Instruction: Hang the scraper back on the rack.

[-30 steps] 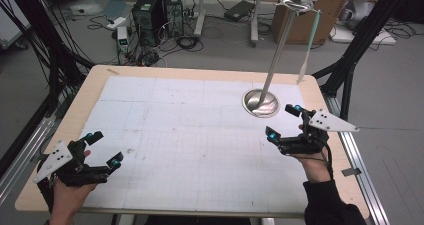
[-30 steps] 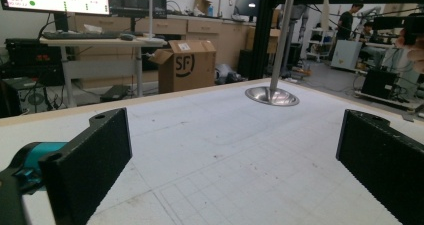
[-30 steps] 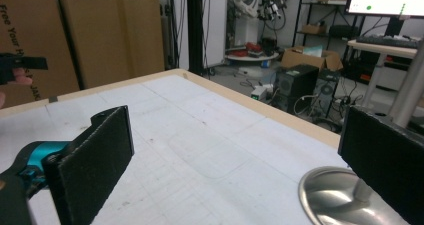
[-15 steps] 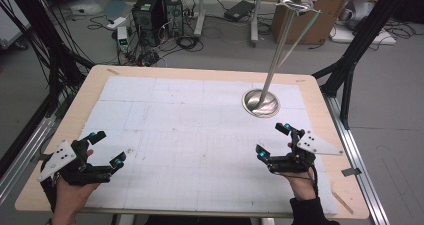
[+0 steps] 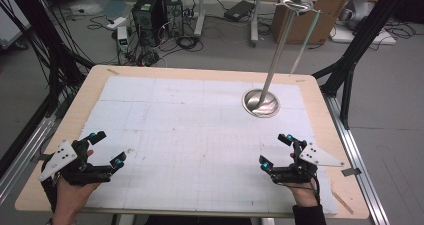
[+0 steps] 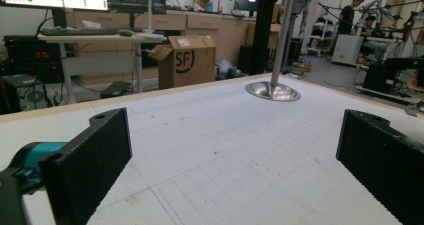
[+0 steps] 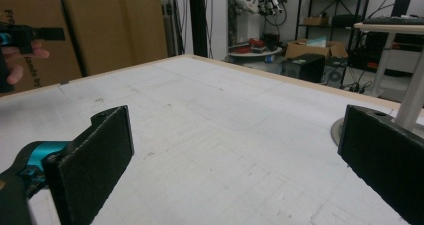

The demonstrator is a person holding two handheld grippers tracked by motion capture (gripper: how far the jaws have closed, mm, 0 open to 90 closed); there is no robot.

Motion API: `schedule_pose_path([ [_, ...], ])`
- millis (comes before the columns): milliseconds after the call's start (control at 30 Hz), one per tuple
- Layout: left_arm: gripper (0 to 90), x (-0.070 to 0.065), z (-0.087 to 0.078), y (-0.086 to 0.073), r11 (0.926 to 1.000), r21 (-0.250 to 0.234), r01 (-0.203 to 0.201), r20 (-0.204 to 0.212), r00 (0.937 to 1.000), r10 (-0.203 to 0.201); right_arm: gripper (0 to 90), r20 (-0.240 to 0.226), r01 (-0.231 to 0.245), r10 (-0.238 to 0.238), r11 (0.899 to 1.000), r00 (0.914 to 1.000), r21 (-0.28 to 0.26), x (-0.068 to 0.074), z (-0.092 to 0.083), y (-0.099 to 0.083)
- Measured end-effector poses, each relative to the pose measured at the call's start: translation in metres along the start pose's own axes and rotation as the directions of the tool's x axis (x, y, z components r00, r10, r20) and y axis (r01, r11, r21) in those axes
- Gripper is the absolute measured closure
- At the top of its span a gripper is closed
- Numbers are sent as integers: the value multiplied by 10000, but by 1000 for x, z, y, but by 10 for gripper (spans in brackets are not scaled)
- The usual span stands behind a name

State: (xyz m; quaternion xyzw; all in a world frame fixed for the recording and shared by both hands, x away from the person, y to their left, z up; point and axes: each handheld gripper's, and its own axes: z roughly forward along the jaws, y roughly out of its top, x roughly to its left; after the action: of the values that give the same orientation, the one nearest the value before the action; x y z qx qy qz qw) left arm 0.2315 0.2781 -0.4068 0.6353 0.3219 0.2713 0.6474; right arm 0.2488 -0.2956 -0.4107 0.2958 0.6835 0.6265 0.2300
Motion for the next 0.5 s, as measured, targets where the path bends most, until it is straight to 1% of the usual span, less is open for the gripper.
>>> schedule_pose_path([
  [67, 17, 1, 0, -1, 10000, -22, 6, -30, 10000, -6, 0, 44, -111, 112, 9999, 9999, -91, -2, -6, -4],
  [167, 17, 0, 1, -3, 10000, 29, -35, -15, 10000, 35, 0, 252, -289, 296, 9992, 9992, -283, -7, -15, -9],
  [200, 17, 0, 1, -4, 10000, 70, -55, -19, 10000, 55, 0, 312, -331, 339, 9991, 9989, -273, -9, -17, -10],
  [267, 17, 0, 2, -5, 10000, 96, -9, 8, 10000, 9, 0, 308, -471, 481, 9983, 9984, -330, -10, -20, -12],
  [333, 17, -1, 2, -6, 10000, 46, 41, -32, 10000, -41, 0, 345, -528, 538, 9981, 9980, -305, -10, -21, -14],
  [500, 17, -2, 3, -5, 9999, 154, -71, 15, 10000, 71, 0, 186, -650, 652, 9978, 9977, -114, -10, -17, -15],
])
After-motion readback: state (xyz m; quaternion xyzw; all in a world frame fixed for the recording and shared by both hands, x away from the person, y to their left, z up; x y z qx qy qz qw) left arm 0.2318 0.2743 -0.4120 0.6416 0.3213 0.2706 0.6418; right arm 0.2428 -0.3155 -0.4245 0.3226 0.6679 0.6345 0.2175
